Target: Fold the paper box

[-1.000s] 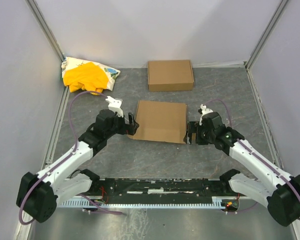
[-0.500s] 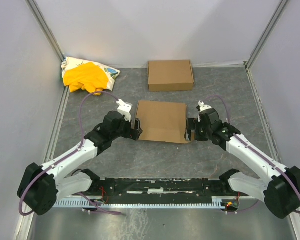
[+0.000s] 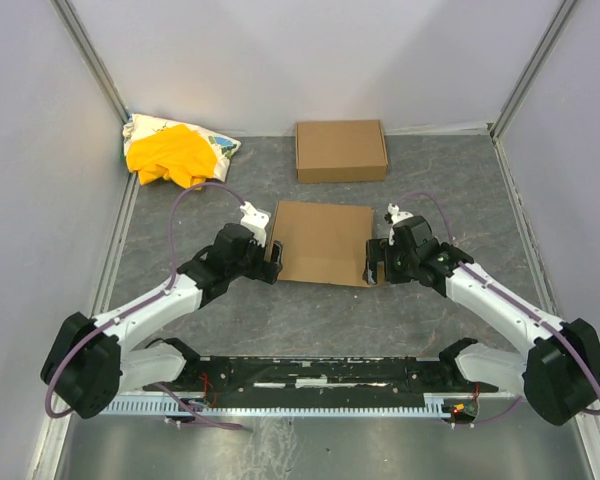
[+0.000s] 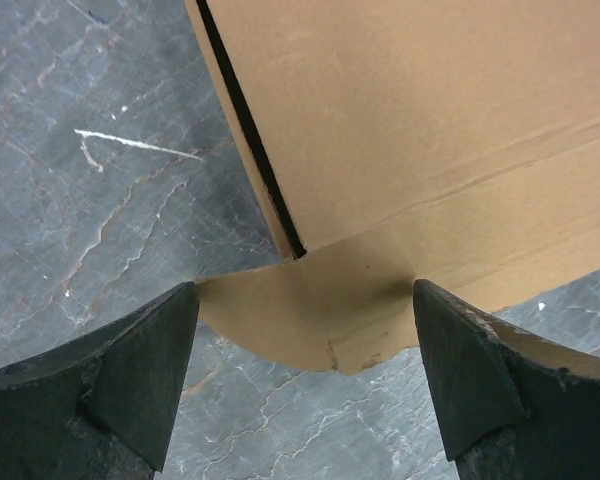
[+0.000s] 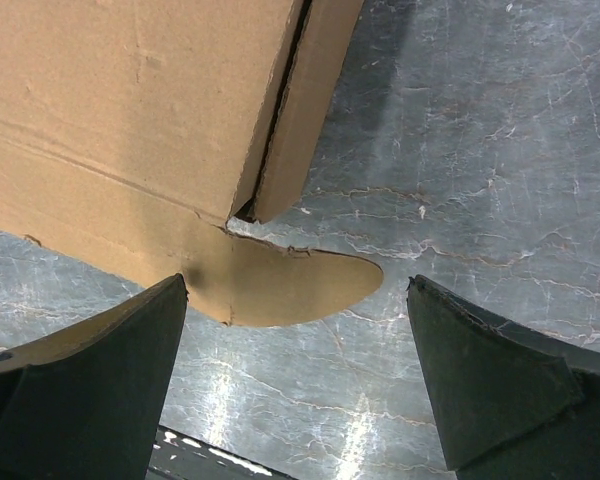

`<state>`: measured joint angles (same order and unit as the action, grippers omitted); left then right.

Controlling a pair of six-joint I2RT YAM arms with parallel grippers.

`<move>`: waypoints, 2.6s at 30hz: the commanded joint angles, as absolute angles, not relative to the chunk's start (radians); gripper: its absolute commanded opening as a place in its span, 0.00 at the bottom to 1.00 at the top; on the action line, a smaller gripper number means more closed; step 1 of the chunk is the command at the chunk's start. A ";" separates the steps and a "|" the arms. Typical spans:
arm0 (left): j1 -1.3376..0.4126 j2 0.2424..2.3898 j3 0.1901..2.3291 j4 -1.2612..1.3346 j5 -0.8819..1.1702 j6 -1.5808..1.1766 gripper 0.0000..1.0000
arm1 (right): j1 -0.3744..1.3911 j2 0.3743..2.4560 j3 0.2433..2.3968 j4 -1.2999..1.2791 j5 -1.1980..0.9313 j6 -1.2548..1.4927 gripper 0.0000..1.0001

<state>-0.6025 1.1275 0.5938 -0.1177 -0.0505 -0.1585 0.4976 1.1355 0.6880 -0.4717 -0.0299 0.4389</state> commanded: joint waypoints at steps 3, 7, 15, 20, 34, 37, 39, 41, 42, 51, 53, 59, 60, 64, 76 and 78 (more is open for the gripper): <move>-0.607 1.182 0.641 -0.098 -0.040 -0.119 0.93 | 0.505 1.168 0.743 -0.425 -0.062 0.414 0.99; -0.607 1.173 0.638 -0.091 -0.003 -0.126 0.92 | 0.509 1.182 0.744 -0.407 -0.085 0.416 0.99; -0.607 1.150 0.625 -0.071 0.086 -0.129 0.90 | 0.513 1.190 0.739 -0.381 -0.147 0.411 1.00; -0.608 1.157 0.632 -0.079 0.144 -0.129 0.89 | 0.515 1.199 0.739 -0.367 -0.186 0.421 1.00; -0.612 1.129 0.658 -0.144 0.186 -0.098 0.81 | 0.526 1.211 0.778 -0.428 -0.233 0.436 0.90; -0.612 1.129 0.667 -0.165 0.177 -0.089 0.78 | 0.525 1.213 0.800 -0.458 -0.235 0.440 0.87; -0.612 1.138 0.681 -0.186 0.173 -0.084 0.75 | 0.527 1.222 0.816 -0.482 -0.243 0.443 0.85; -0.612 1.153 0.702 -0.209 0.171 -0.084 0.74 | 0.527 1.241 0.833 -0.503 -0.251 0.446 0.83; -0.613 1.161 0.714 -0.221 0.175 -0.084 0.72 | 0.527 1.249 0.841 -0.512 -0.257 0.447 0.83; -0.612 1.288 0.861 -0.390 0.232 -0.072 0.60 | 0.528 1.298 0.893 -0.587 -0.294 0.467 0.81; -0.612 1.291 0.875 -0.408 0.226 -0.070 0.59 | 0.526 1.296 0.908 -0.621 -0.246 0.455 0.81; -0.612 1.254 0.863 -0.398 0.190 -0.072 0.58 | 0.527 1.179 0.910 -0.687 -0.043 0.450 0.99; -0.612 1.251 0.860 -0.396 0.187 -0.074 0.58 | 0.527 1.157 0.910 -0.695 -0.028 0.452 0.99; -0.612 1.235 0.858 -0.393 0.184 -0.081 0.57 | 0.527 1.073 0.896 -0.722 0.010 0.462 0.99; -0.611 1.227 0.923 -0.468 0.201 -0.101 0.57 | 0.534 1.007 0.841 -0.756 -0.128 0.482 0.99; -0.611 1.231 0.916 -0.474 0.182 -0.098 0.57 | 0.545 1.004 0.818 -0.737 -0.146 0.500 0.99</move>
<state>-0.6083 1.2537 0.8875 -0.4534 0.1856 -0.1207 0.5259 1.0073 0.8520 -0.7582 -0.0864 0.4675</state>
